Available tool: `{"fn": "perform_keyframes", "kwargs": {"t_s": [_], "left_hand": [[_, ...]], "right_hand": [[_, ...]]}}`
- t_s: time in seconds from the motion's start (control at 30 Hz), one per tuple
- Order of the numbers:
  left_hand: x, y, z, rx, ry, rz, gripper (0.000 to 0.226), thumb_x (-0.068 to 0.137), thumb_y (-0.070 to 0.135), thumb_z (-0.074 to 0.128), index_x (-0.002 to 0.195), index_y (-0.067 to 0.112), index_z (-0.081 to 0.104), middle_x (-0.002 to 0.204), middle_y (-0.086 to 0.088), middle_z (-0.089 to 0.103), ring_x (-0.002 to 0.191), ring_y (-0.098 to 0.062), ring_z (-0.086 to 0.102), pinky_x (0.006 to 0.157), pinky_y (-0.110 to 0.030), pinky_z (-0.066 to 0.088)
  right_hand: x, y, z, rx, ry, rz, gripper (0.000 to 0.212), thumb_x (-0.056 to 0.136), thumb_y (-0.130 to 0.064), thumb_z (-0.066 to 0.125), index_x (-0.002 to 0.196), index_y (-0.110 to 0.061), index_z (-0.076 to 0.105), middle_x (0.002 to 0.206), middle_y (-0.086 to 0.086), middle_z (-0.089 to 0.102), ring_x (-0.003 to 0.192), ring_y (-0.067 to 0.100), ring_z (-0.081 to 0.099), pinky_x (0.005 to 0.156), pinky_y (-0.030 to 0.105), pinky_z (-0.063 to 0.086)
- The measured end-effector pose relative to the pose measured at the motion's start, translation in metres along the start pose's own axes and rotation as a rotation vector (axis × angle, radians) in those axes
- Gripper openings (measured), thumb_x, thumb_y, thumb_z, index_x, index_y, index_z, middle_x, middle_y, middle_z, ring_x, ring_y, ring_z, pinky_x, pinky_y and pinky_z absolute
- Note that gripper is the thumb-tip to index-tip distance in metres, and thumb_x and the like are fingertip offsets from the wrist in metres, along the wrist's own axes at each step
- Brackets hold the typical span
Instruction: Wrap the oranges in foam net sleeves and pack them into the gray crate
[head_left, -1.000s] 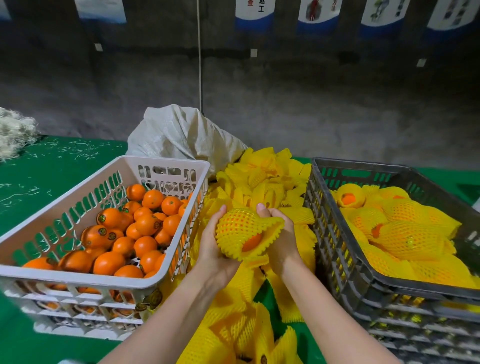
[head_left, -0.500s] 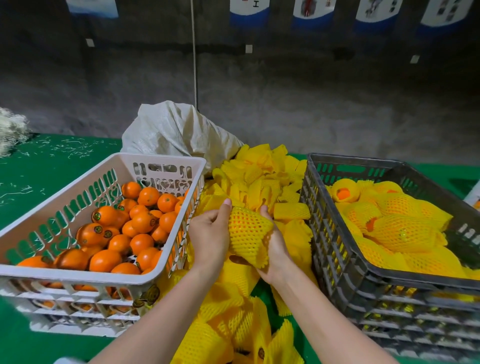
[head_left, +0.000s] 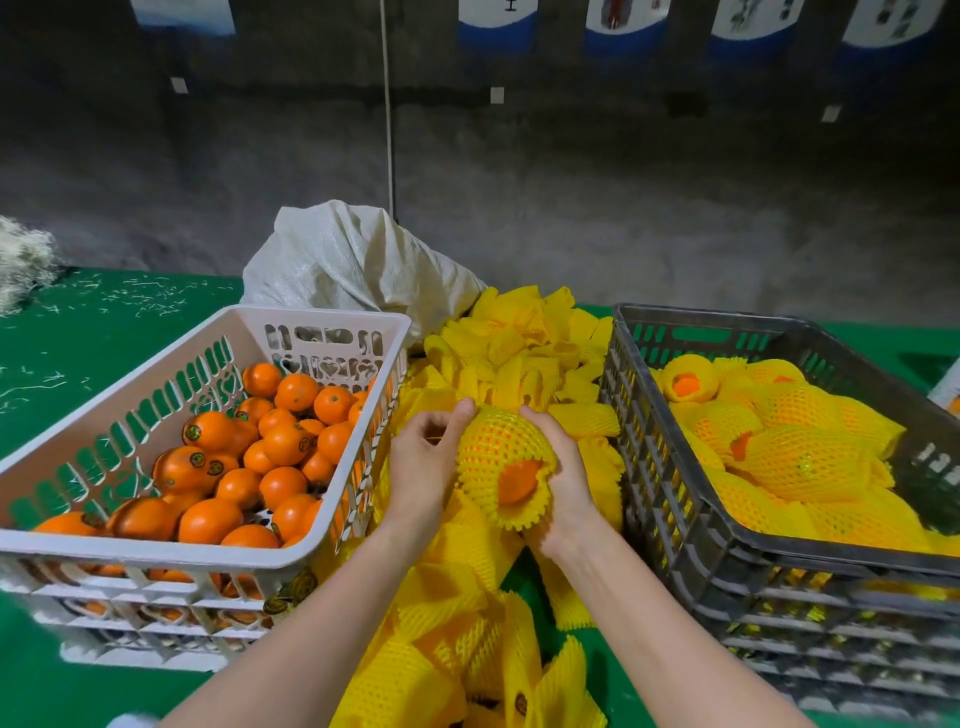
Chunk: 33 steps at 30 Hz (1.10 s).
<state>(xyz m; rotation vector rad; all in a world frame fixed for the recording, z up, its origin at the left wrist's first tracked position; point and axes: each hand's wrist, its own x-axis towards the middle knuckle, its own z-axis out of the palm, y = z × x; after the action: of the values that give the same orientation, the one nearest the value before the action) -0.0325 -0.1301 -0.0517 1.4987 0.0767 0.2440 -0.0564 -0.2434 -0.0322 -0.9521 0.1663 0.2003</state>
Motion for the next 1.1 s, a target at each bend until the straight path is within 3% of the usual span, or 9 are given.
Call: {"fn": "perform_keyframes", "kwargs": {"t_s": [0.1, 0.17, 0.4, 0.53, 0.63, 0.77, 0.93, 1.03, 1.1], "left_hand": [[-0.001, 0.012, -0.004, -0.059, -0.257, -0.483, 0.070, 0.067, 0.077, 0.045, 0.104, 0.019, 0.055, 0.099, 0.003, 0.067, 0.093, -0.015, 0.062, 0.077, -0.036, 0.050], [-0.005, 0.015, -0.001, -0.187, -0.427, -0.605, 0.077, 0.061, 0.076, 0.050, 0.111, 0.019, 0.060, 0.101, -0.005, 0.073, 0.092, -0.023, 0.070, 0.068, -0.036, 0.056], [-0.006, 0.015, 0.002, -0.313, -0.495, -0.370, 0.056, 0.073, 0.051, 0.057, 0.118, 0.019, 0.060, 0.112, -0.002, 0.071, 0.102, -0.018, 0.068, 0.075, -0.033, 0.058], [-0.007, 0.018, 0.004, -0.196, -0.503, -0.286, 0.056, 0.070, 0.065, 0.051, 0.114, 0.032, 0.060, 0.117, 0.006, 0.068, 0.101, -0.009, 0.067, 0.081, -0.032, 0.056], [-0.008, 0.025, 0.015, -0.014, -0.399, -0.192, 0.066, 0.074, 0.073, 0.034, 0.128, 0.037, 0.047, 0.140, 0.016, 0.044, 0.120, 0.000, 0.047, 0.089, -0.019, 0.050], [-0.016, 0.029, 0.042, 0.104, -0.371, -0.133, 0.092, 0.071, 0.076, 0.020, 0.148, 0.027, 0.028, 0.151, 0.004, 0.035, 0.137, -0.016, 0.034, 0.111, -0.036, 0.031], [-0.035, 0.030, 0.099, 0.025, -0.327, 0.052, 0.030, 0.100, 0.043, 0.031, 0.099, 0.031, 0.058, 0.095, 0.013, 0.060, 0.086, -0.002, 0.058, 0.073, -0.019, 0.047], [-0.042, 0.023, 0.139, 0.143, -0.445, 0.153, 0.016, 0.100, 0.013, 0.041, 0.101, 0.015, 0.057, 0.078, 0.002, 0.055, 0.065, -0.009, 0.054, 0.054, -0.018, 0.045], [-0.046, 0.021, 0.163, 0.252, -0.571, 0.259, 0.019, 0.099, 0.008, 0.043, 0.095, 0.022, 0.054, 0.078, 0.002, 0.056, 0.065, -0.009, 0.055, 0.057, -0.019, 0.046]], "right_hand": [[0.003, -0.003, -0.003, -0.243, 0.088, -0.227, 0.013, 0.091, -0.034, 0.052, 0.090, -0.027, 0.063, 0.093, -0.002, 0.068, 0.088, 0.012, 0.063, 0.068, 0.026, 0.048], [0.004, -0.002, -0.005, -0.421, 0.083, -0.388, 0.010, 0.094, -0.028, 0.049, 0.092, -0.029, 0.059, 0.102, -0.003, 0.061, 0.100, 0.016, 0.058, 0.075, 0.026, 0.046], [-0.006, 0.006, -0.019, -0.590, -0.214, -0.504, 0.055, 0.084, -0.048, 0.050, 0.131, -0.054, 0.021, 0.143, -0.024, 0.023, 0.138, -0.003, 0.018, 0.112, 0.029, 0.029], [-0.010, -0.004, -0.018, -0.652, -0.263, -0.499, 0.053, 0.085, -0.035, 0.054, 0.127, -0.055, 0.029, 0.139, -0.031, 0.029, 0.130, -0.014, 0.027, 0.101, 0.008, 0.032], [-0.011, -0.014, -0.020, -0.682, -0.202, -0.527, 0.053, 0.084, -0.027, 0.068, 0.127, -0.046, 0.042, 0.139, -0.014, 0.043, 0.128, 0.003, 0.040, 0.103, 0.026, 0.040], [-0.017, -0.037, -0.036, -0.692, -0.095, -0.602, 0.054, 0.077, -0.012, 0.075, 0.119, -0.037, 0.051, 0.126, -0.004, 0.055, 0.115, 0.010, 0.053, 0.096, 0.034, 0.049], [-0.028, -0.088, -0.083, -0.754, -0.018, -0.715, 0.056, 0.075, -0.014, 0.076, 0.115, -0.043, 0.050, 0.119, -0.019, 0.052, 0.107, -0.007, 0.051, 0.088, 0.015, 0.047], [-0.034, -0.130, -0.125, -0.852, 0.216, -0.818, 0.059, 0.073, -0.014, 0.077, 0.120, -0.034, 0.048, 0.114, -0.026, 0.047, 0.095, -0.025, 0.043, 0.076, -0.001, 0.036], [-0.038, -0.156, -0.158, -0.959, 0.418, -0.818, 0.056, 0.072, -0.018, 0.076, 0.117, -0.033, 0.047, 0.108, -0.021, 0.050, 0.091, -0.018, 0.045, 0.074, 0.007, 0.038]]}}
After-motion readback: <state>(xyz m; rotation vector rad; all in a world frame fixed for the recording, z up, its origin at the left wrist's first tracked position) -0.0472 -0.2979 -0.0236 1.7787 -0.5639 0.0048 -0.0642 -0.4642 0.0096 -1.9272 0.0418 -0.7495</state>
